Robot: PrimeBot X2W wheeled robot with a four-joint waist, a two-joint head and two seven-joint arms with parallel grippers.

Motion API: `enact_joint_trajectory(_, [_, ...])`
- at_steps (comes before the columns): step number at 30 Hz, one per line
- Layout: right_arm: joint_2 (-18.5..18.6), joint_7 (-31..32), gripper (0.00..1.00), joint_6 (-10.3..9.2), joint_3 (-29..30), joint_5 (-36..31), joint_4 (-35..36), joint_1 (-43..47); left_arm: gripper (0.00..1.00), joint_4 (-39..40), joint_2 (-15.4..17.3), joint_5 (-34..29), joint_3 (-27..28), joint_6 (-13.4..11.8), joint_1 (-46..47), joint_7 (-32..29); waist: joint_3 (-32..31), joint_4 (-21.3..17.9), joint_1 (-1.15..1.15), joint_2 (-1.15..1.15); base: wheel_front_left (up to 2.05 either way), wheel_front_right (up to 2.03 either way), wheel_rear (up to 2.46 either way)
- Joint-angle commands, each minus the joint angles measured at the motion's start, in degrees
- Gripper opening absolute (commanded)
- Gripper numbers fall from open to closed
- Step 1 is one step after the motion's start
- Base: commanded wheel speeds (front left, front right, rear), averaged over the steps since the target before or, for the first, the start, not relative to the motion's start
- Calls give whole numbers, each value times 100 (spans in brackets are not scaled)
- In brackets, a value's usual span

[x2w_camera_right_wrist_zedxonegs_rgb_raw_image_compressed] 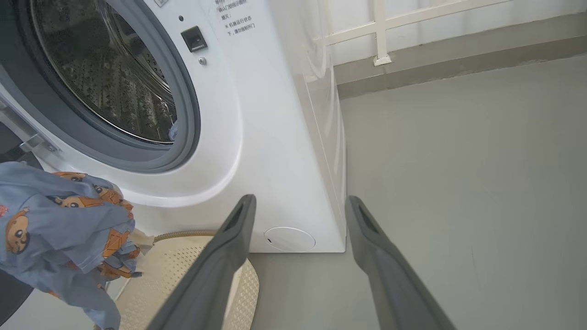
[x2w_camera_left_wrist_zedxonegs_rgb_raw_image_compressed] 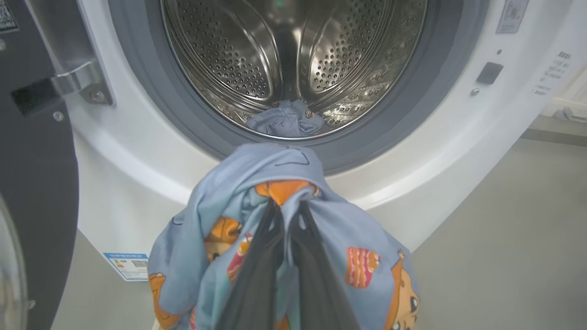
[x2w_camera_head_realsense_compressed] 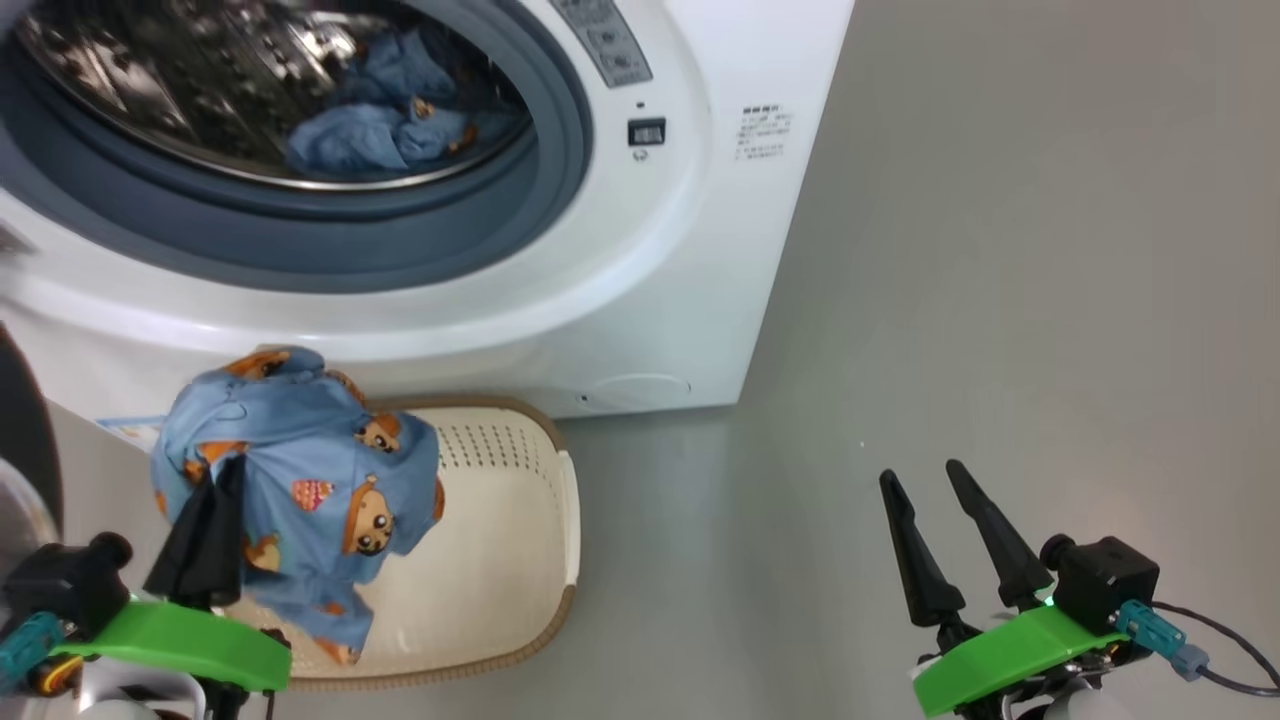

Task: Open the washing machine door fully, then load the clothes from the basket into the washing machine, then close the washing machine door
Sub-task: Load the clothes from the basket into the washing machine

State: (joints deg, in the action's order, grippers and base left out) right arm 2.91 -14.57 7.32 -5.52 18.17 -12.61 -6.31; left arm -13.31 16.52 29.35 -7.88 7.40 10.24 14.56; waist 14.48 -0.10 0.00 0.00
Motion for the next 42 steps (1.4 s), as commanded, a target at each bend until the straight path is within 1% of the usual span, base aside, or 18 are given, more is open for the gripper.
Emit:
enact_joint_trajectory(1, [-3, -43, 100, 17, -131, -8, 101, 64, 0, 242, 104, -92, 290, 9, 9, 43, -202, 58, 0, 0, 0, 0, 0])
enact_joint_trajectory(9, [-3, -43, 100, 17, -92, -16, 49, 212, 0, 685, -98, -475, 573, 9, -309, 44, -602, 62, 0, 0, 0, 0, 0])
enact_joint_trajectory(21, [-3, -43, 100, 17, -41, -53, 76, 399, 0, 1072, -343, -921, 1031, 9, -833, 44, -957, -28, 0, 0, 0, 0, 0])
enact_joint_trajectory(28, [-3, -43, 100, 17, 14, -107, 131, 482, 0, 1218, -534, -1140, 1292, 9, -1100, 44, -1131, -95, 0, 0, 0, 0, 0])
enact_joint_trajectory(35, [-3, -43, 100, 17, 55, -153, 112, 613, 0, 1339, -766, -1355, 1433, 8, -1353, 44, -1374, -131, 0, 0, 0, 0, 0])
enact_joint_trajectory(42, [-3, -43, 100, 17, 60, -159, 122, 685, 0, 1373, -938, -1452, 1547, 8, -1530, 44, -1460, -144, 0, 0, 0, 0, 0])
